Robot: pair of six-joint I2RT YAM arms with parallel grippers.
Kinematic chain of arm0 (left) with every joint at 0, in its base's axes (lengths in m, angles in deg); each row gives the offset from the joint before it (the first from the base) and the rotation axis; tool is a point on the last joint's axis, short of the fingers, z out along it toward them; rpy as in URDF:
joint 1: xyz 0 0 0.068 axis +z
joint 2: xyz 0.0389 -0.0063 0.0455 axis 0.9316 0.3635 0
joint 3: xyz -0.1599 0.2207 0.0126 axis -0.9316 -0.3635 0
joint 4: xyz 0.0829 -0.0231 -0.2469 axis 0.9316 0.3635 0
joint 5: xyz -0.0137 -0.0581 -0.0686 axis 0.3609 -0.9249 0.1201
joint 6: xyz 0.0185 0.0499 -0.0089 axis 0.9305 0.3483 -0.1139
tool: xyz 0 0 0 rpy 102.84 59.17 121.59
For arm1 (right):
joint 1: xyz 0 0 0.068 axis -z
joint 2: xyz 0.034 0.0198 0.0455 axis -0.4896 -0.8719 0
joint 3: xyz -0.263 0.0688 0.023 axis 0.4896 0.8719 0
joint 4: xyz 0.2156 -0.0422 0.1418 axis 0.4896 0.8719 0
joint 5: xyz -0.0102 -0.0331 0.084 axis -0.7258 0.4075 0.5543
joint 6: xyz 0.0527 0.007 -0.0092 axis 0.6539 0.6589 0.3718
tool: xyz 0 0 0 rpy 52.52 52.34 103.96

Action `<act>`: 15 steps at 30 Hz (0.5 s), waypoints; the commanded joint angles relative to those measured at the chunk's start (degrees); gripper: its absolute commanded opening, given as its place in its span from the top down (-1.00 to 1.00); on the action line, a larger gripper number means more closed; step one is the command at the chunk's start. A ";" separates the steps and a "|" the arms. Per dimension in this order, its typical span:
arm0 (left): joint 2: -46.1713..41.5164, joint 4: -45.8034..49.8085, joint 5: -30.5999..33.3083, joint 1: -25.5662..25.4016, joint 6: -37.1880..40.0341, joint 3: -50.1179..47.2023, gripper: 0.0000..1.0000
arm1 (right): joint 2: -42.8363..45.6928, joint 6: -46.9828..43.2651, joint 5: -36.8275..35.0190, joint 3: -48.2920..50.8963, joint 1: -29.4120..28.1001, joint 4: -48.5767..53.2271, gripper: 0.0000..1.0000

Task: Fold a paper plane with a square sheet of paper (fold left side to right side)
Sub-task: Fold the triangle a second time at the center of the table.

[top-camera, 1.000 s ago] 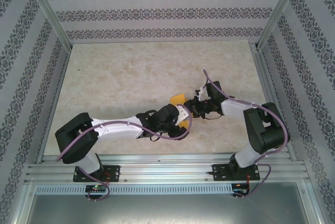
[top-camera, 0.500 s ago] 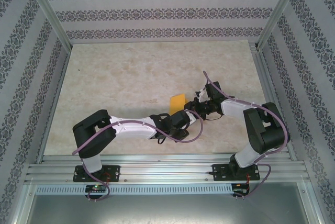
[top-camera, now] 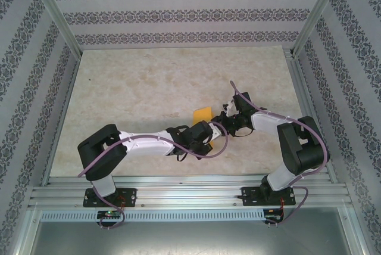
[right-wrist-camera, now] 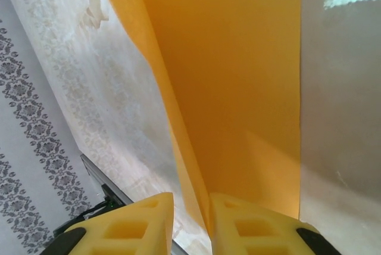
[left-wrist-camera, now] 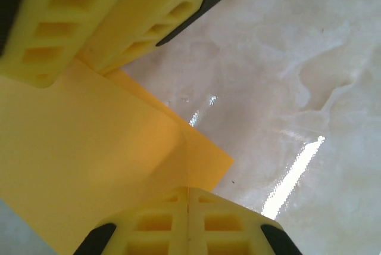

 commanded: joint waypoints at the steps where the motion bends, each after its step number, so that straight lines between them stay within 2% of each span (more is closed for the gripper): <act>1: -2.24 -3.55 -6.47 2.55 -0.96 -1.91 1.00 | 1.68 -2.46 -1.77 -1.42 -0.11 0.74 0.48; 5: -3.50 -6.51 -12.21 6.36 -2.40 -4.49 1.00 | 6.91 -4.19 -4.18 -0.27 1.93 1.47 0.21; 8: -4.07 -9.16 -16.72 8.91 -3.75 -6.42 1.00 | 10.99 -5.42 -4.86 1.48 3.72 1.41 0.09; 12: -4.91 -11.96 -20.33 11.46 -5.21 -8.46 1.00 | 15.32 -7.59 -5.84 4.02 4.35 1.57 0.10; 15: -5.45 -12.88 -22.53 13.36 -5.97 -9.61 1.00 | 18.64 -8.29 -6.76 6.84 4.07 1.60 0.29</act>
